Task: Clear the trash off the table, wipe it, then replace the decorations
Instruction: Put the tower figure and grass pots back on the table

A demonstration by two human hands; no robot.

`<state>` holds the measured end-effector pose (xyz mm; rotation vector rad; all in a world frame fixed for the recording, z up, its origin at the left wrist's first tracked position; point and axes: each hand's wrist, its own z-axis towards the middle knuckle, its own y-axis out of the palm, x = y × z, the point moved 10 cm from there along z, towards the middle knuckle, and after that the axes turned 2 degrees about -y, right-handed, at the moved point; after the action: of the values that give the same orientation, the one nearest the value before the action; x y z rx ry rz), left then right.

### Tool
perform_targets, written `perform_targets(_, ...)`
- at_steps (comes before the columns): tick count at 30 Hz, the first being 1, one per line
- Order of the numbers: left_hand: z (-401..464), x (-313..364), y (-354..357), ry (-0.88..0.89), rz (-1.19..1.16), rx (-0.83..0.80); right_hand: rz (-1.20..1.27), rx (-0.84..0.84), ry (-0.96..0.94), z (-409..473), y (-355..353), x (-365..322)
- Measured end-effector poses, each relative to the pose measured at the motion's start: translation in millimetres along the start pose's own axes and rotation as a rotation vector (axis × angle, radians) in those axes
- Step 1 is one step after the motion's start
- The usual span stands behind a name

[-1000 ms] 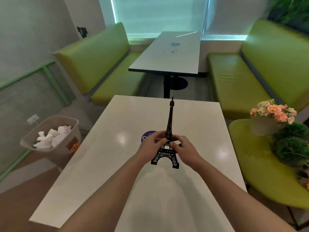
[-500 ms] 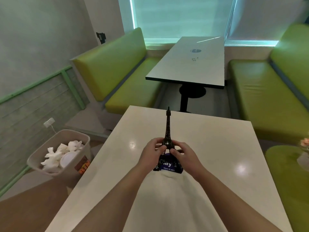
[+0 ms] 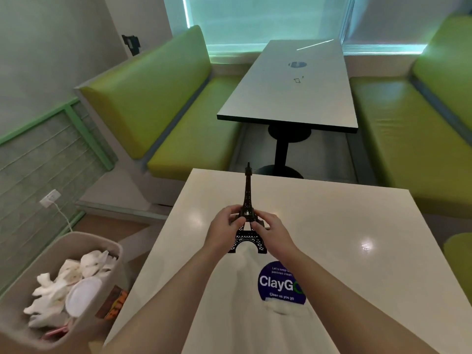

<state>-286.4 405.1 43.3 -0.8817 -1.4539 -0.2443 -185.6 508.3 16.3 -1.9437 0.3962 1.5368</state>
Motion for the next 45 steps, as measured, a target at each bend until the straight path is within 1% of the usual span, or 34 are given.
perform_targets(5,56.4,-20.2,-12.0,0.017,0.022,-0.045,0.034,0.063,0.074,44.9,21.9,6.1)
perform_targets(12,116.2,-34.4,-23.0,0.090,0.056,-0.053,0.016,0.097,0.071,97.0,42.9,8.8)
perform_targets(16,136.1,-49.2,-23.4,0.093,0.074,-0.061,0.001,0.093,0.040,116.4,52.7,12.2)
perform_targets(23,155.9,-63.6,-30.1,0.086,0.049,-0.047,-0.014,0.132,0.096,140.5,62.6,31.7)
perform_targets(33,161.2,-62.4,-28.2,0.045,0.041,-0.067,-0.036,0.152,0.113,143.1,60.8,29.8)
perform_targets(37,153.8,-56.1,-30.4,0.035,0.111,-0.067,-0.039,0.132,0.115,134.4,59.2,23.2)
perform_targets(41,135.0,-45.7,-41.6,0.025,0.159,0.019,-0.068,0.172,0.125,109.2,40.9,14.7)
perform_targets(45,102.9,-39.0,-42.6,0.040,0.184,0.082,-0.170,0.174,0.133,73.4,17.0,10.2)
